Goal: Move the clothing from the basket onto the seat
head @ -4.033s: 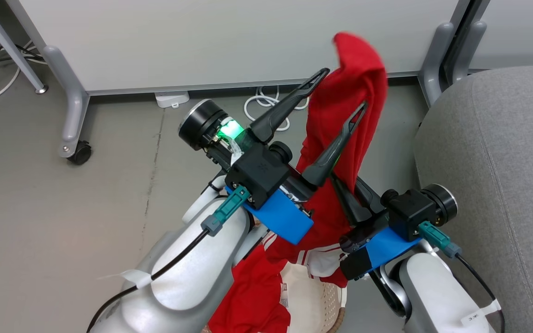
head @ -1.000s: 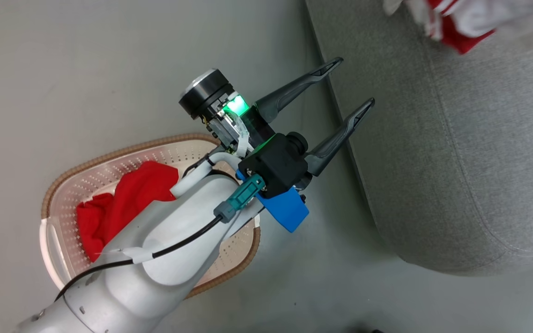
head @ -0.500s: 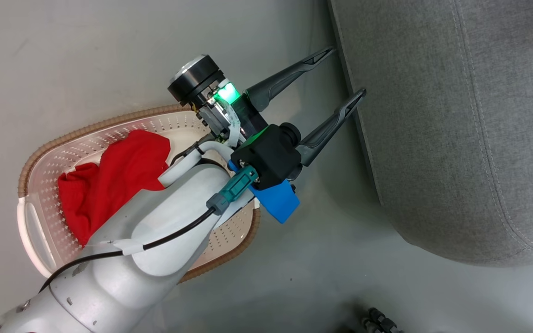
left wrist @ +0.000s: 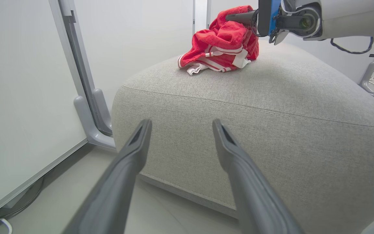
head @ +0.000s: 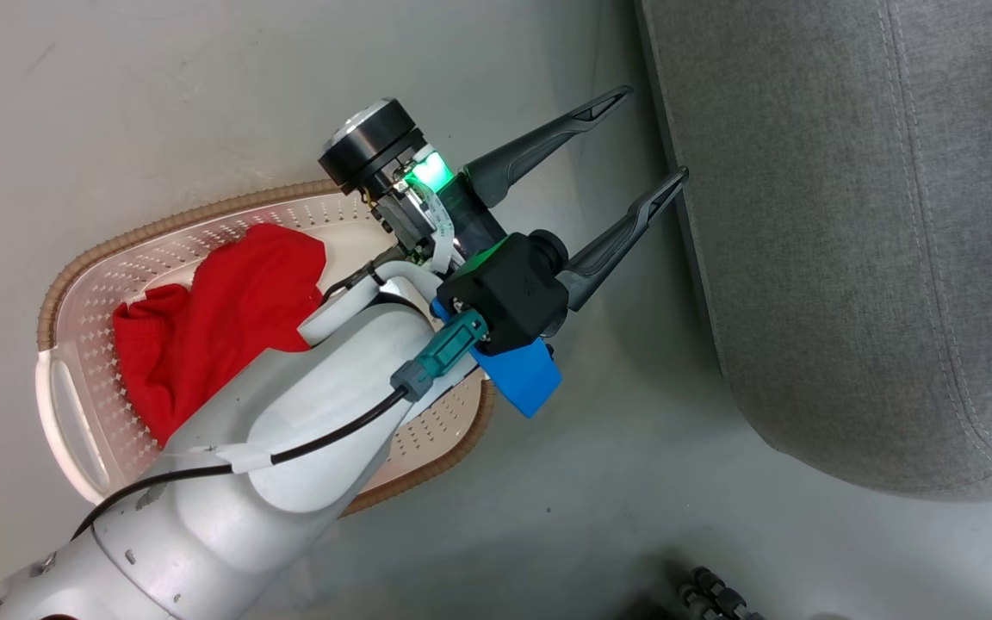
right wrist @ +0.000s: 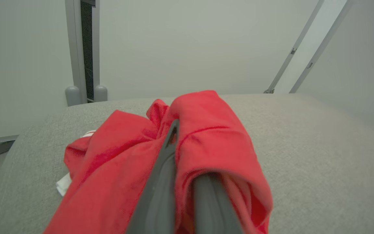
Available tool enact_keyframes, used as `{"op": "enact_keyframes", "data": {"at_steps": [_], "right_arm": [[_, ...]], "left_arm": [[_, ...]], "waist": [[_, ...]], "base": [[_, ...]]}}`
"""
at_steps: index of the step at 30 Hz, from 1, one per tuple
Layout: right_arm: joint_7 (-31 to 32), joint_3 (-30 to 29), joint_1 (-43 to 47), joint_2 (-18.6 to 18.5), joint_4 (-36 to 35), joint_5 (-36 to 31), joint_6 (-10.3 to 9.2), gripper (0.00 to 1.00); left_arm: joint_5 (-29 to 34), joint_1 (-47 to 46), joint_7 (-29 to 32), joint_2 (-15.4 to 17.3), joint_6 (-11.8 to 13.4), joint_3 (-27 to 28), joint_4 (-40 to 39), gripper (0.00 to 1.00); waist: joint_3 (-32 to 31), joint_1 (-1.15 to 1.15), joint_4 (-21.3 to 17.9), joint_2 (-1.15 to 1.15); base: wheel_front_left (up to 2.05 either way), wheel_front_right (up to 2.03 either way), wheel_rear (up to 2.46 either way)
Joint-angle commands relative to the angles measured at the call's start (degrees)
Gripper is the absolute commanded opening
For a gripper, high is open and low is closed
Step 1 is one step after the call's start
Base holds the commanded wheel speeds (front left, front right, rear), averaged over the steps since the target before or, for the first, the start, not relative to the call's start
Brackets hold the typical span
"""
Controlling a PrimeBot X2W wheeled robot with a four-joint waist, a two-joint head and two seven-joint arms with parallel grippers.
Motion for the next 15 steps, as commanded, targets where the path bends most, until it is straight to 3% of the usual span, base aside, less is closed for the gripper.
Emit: {"op": "enact_keyframes", "data": {"at_steps": [1,4,5,7,8,15], "right_arm": [[0.0,-0.2,0.3,-0.1,0.6,0.0,0.01,0.0],[0.0,-0.4,0.6,0.2,3.0,0.2,0.01,0.0],[0.0,-0.4,0.6,0.3,3.1,0.2,0.01,0.08],[0.0,-0.9,1.2,0.8,2.4,0.8,0.01,0.84],[0.0,-1.2,1.8,0.9,2.0,1.3,0.01,1.0],[0.0,-0.6,8.8,2.3,-1.2,3.0,0.01,1.0]], "left_arm": [[0.2,-0.7,-0.1,0.2,-0.1,0.0,-0.1,1.0],[0.1,-0.5,-0.1,0.4,-0.1,0.0,0.0,1.0],[-0.1,-0.4,-0.1,0.5,-0.1,0.0,0.1,1.0],[-0.2,-0.1,-0.1,0.3,-0.1,0.1,0.2,1.0],[-0.2,0.0,-0.1,0.2,-0.1,0.1,0.2,1.0],[-0.8,2.1,-0.1,-0.6,0.3,0.9,0.0,1.0]], "waist": [[0.0,0.0,0.1,0.0],[-0.2,0.0,0.2,0.0],[-0.4,0.0,0.1,0.0],[-1.1,0.0,0.0,0.0],[-1.6,0.0,0.0,0.0],[-6.1,0.0,-0.5,0.0]], "base": [[0.0,0.0,0.0],[0.0,0.0,0.0],[0.0,0.0,0.0],[0.0,0.0,0.0],[0.0,0.0,0.0],[0.0,0.0,0.0]]}}
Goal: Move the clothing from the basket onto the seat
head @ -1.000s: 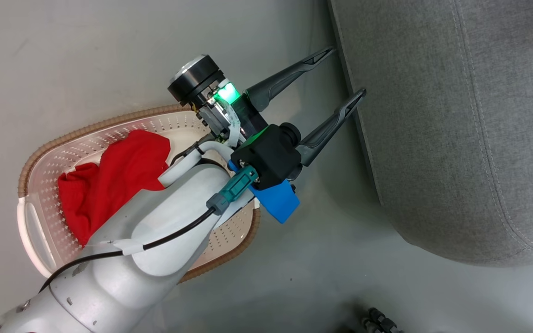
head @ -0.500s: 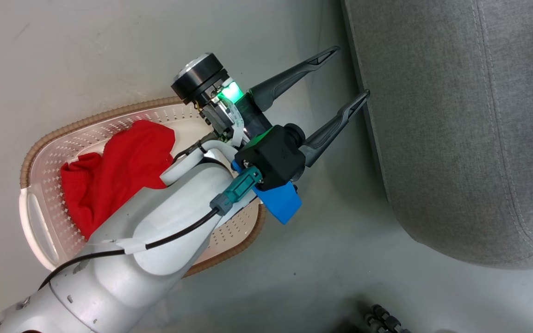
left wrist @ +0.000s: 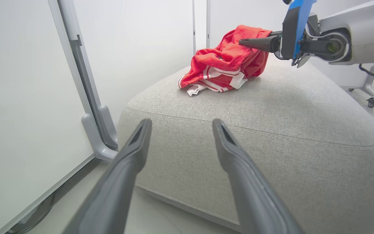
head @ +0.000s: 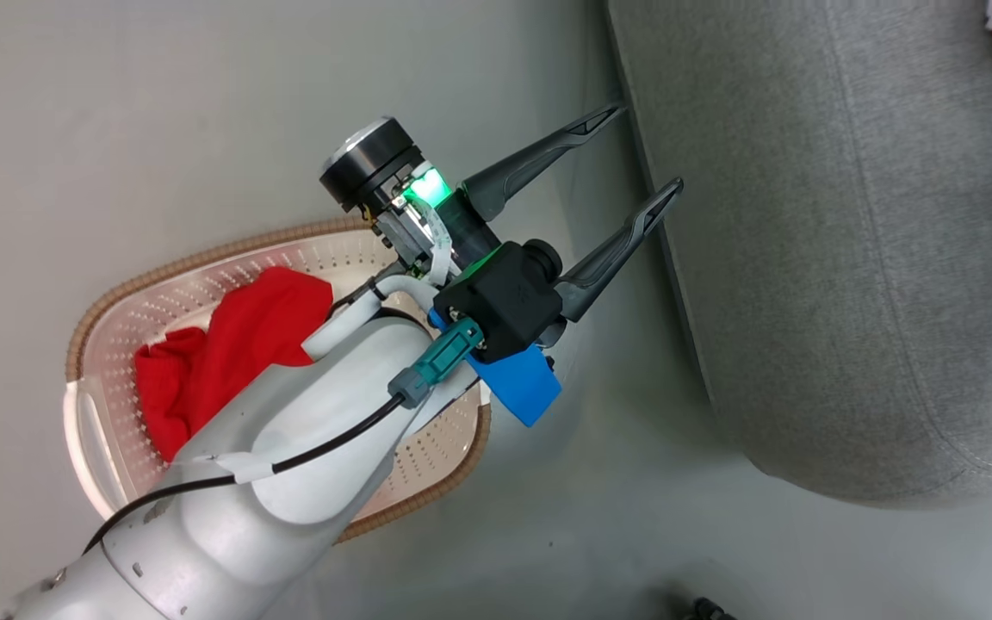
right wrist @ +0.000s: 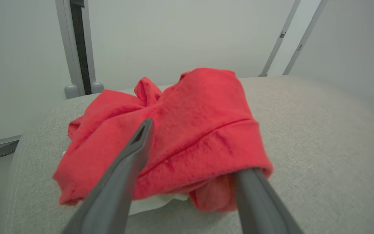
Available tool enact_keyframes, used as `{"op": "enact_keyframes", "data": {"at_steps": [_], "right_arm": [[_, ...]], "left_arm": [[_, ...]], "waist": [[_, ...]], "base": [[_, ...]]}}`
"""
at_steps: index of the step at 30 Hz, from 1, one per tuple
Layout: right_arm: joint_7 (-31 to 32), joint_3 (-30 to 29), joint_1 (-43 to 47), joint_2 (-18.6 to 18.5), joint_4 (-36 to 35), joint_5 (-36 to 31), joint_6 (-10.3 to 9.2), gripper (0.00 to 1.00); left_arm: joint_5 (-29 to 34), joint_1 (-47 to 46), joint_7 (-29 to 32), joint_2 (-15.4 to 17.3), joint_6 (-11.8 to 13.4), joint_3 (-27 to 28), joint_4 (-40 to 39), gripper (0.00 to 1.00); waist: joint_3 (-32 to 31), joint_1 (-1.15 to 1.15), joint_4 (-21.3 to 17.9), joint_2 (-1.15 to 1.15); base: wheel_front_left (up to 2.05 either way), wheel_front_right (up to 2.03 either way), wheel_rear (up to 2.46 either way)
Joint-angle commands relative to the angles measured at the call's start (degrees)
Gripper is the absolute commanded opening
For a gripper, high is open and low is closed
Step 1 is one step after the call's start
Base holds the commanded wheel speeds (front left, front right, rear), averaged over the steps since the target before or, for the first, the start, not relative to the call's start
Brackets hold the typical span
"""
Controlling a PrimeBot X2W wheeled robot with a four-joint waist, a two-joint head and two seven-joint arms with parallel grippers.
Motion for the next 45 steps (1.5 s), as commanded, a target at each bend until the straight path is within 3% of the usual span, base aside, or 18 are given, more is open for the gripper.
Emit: {"op": "enact_keyframes", "data": {"at_steps": [1,10,18,31,45], "right_arm": [[0.0,0.1,1.6,0.2,-0.6,0.3,0.01,1.0],[0.0,0.0,13.8,1.9,-5.9,1.0,0.01,1.0],[0.0,3.7,21.1,4.5,-12.5,-0.1,0.01,1.0],[0.0,15.0,27.7,7.5,-23.5,1.2,0.01,1.0],[0.0,22.8,31.5,9.3,-27.0,0.3,0.01,1.0]], "left_arm": [[-0.3,0.6,-0.1,-0.2,0.3,0.2,-0.2,1.0],[-1.0,5.0,-0.1,-1.0,0.9,2.8,-0.8,1.0],[-1.6,10.6,-0.1,-1.6,2.0,6.3,-1.3,1.0],[-2.3,21.6,-0.1,-1.7,4.9,17.5,-4.0,1.0],[-0.3,31.7,-0.1,-2.9,5.3,31.7,-6.5,1.0]], "waist": [[-1.7,0.0,-0.2,0.0],[-9.1,0.0,0.1,0.0],[-15.4,0.0,1.8,0.0],[-22.8,0.0,10.6,0.0],[-28.2,0.0,18.2,0.0]], "base": [[0.0,0.0,0.0],[0.0,0.0,0.0],[0.0,0.0,0.0],[0.0,0.0,0.0],[0.0,0.0,0.0]]}}
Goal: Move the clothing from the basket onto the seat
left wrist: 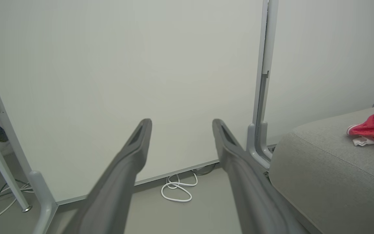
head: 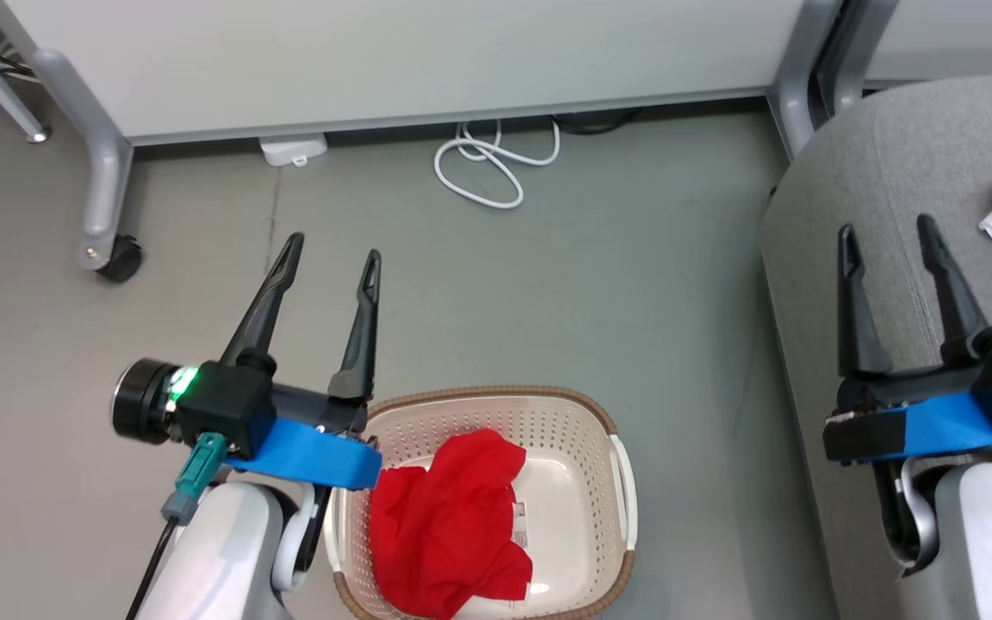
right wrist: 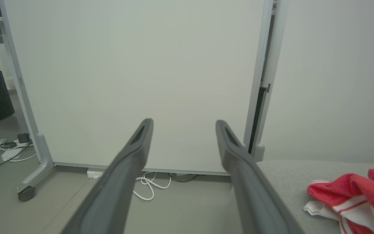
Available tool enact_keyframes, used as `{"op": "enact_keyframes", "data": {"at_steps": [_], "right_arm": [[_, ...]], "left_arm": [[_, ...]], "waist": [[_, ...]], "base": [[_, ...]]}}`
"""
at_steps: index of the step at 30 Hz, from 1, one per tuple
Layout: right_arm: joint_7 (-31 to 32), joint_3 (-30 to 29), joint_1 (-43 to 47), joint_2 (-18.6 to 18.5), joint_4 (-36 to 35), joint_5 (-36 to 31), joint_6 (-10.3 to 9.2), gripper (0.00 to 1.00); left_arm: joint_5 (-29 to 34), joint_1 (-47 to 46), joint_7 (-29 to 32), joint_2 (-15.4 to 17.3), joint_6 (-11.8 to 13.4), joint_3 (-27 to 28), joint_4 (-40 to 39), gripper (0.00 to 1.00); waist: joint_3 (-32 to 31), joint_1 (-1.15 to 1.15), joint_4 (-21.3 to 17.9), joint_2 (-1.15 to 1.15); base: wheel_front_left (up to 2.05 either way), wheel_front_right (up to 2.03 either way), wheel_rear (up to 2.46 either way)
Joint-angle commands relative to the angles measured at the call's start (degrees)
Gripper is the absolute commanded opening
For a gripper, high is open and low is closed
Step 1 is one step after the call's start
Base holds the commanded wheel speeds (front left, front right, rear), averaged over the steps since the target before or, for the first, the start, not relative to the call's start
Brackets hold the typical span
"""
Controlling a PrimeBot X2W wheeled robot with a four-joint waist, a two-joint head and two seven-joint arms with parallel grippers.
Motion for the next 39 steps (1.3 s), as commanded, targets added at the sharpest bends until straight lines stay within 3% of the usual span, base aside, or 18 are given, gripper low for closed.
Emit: {"op": "enact_keyframes", "data": {"at_steps": [1,19,39], "right_arm": [[0.0,0.4,1.6,0.3,-0.3,-0.5,0.01,1.0],[0.0,1.7,11.6,1.6,-2.7,-0.6,0.01,1.0],[0.0,3.9,16.4,1.6,-1.5,2.9,0.02,1.0]], "left_arm": [[0.5,1.5,-0.1,-0.3,0.0,1.1,-0.2,1.0],[3.9,11.3,-0.1,-3.2,-1.4,12.4,-2.7,1.0],[6.2,16.3,-0.1,-4.9,-2.4,15.6,-3.8,1.0]], "waist": [[-1.5,0.01,1.3,0.0],[-7.8,0.01,2.3,0.0],[-12.0,0.01,2.7,0.0]], "base": [[0.0,0.0,0.0],[0.0,0.0,0.0],[0.0,0.0,0.0]]}}
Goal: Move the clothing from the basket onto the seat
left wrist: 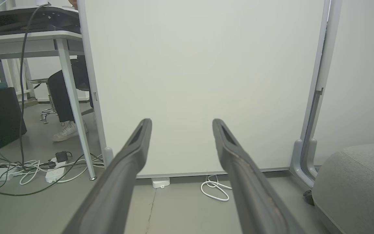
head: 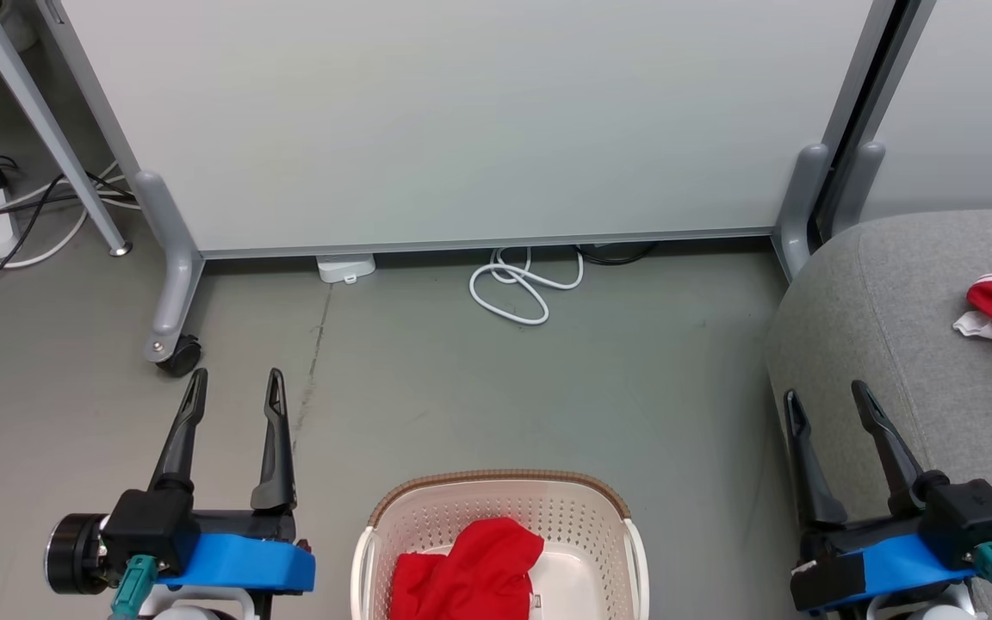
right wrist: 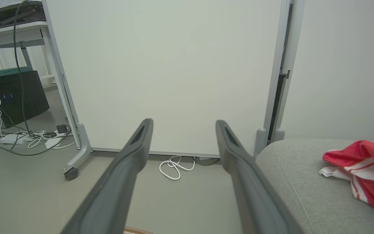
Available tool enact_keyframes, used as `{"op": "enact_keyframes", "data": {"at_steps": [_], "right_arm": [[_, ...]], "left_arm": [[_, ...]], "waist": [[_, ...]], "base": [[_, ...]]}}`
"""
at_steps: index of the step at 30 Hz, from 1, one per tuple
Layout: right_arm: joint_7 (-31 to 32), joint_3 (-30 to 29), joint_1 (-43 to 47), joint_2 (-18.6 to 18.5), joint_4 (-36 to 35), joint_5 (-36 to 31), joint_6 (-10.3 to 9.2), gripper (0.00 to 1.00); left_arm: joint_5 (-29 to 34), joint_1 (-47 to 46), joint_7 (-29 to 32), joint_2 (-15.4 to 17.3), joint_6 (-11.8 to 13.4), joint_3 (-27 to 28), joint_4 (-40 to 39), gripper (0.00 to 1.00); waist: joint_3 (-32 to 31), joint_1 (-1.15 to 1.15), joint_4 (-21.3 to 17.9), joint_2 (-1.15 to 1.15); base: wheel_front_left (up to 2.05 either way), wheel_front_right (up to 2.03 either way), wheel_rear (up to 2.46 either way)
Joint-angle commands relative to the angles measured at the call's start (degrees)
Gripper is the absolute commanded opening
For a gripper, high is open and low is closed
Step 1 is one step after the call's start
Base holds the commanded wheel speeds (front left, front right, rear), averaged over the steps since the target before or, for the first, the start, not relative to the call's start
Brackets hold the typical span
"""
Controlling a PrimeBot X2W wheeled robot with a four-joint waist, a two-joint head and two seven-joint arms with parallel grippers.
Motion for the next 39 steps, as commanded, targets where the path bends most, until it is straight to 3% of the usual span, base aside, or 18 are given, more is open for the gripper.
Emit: {"op": "enact_keyframes", "data": {"at_steps": [1,23,39], "right_arm": [[0.0,-0.1,0.7,0.1,0.1,0.2,0.01,1.0],[0.0,0.4,0.2,0.1,0.7,0.5,0.02,1.0],[0.0,2.2,-4.8,0.1,-0.6,-1.4,0.01,1.0]], "left_arm": [[0.5,0.4,-0.1,-0.1,-0.3,0.3,-0.3,1.0],[1.5,-0.2,-0.1,-0.6,-1.3,0.6,0.2,1.0],[2.1,-11.8,-0.1,4.5,-3.4,-9.4,14.9,1.0]], "waist": [[-0.1,0.0,0.0,0.0],[-0.1,0.0,-0.2,0.0],[5.7,0.0,-3.0,0.0]], "base": [[0.0,0.0,0.0],[0.0,0.0,0.0],[0.0,0.0,0.0]]}}
